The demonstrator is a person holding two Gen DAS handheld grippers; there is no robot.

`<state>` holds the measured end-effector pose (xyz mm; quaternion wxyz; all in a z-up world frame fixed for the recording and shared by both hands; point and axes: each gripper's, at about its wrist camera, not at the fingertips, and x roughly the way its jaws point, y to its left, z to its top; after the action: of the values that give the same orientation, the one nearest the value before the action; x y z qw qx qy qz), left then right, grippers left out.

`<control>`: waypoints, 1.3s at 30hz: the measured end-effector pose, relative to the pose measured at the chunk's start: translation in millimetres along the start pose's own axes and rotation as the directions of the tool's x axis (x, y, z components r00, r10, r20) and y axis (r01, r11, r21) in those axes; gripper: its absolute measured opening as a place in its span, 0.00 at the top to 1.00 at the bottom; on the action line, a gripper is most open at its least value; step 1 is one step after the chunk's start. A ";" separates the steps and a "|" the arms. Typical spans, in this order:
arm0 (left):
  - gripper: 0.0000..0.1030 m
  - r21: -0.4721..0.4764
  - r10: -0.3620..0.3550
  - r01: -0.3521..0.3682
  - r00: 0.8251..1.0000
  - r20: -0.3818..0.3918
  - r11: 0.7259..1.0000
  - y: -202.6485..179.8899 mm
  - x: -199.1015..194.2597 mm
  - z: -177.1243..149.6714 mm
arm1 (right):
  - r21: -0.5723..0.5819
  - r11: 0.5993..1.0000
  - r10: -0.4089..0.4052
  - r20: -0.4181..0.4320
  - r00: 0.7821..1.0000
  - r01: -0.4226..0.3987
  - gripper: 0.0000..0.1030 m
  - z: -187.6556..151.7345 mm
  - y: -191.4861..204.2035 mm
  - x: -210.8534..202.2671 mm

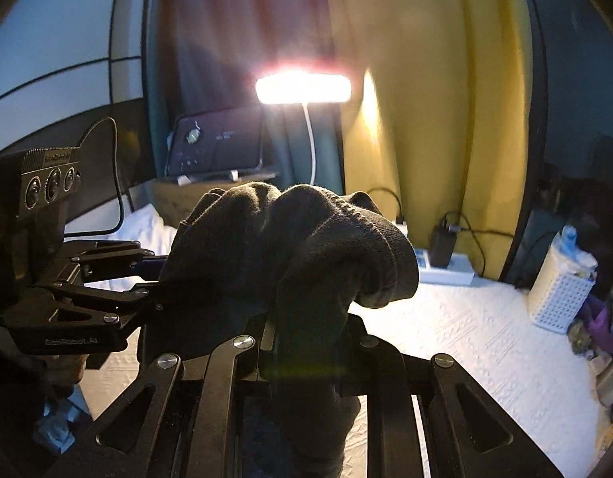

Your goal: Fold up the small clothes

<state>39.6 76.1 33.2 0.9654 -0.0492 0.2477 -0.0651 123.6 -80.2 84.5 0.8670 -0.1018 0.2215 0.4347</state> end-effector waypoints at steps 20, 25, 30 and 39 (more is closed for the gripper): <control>0.72 0.066 0.118 -0.133 0.974 0.192 0.989 -1.1 -117.0 15.7 | -0.198 0.979 0.088 0.203 0.975 -0.047 0.82 46.1 95.0 -79.8; 0.72 0.061 0.167 -0.185 0.960 0.227 0.981 9.6 -144.3 12.7 | -0.238 0.967 0.141 0.222 0.965 -0.086 0.82 53.4 125.8 -83.4; 0.72 0.058 0.214 -0.233 0.950 0.226 0.971 20.3 -166.4 1.4 | -0.274 0.953 0.194 0.207 0.959 -0.133 0.82 54.9 152.6 -78.4; 0.72 0.019 0.237 -0.243 0.959 0.155 0.970 48.1 -153.2 -20.2 | -0.249 0.955 0.200 0.141 0.970 -0.160 0.82 40.2 165.5 -32.1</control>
<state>-98.4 145.3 81.7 0.9829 -0.0055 0.1764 0.0516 -13.6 11.4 137.7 0.8207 -0.1472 0.1041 0.5422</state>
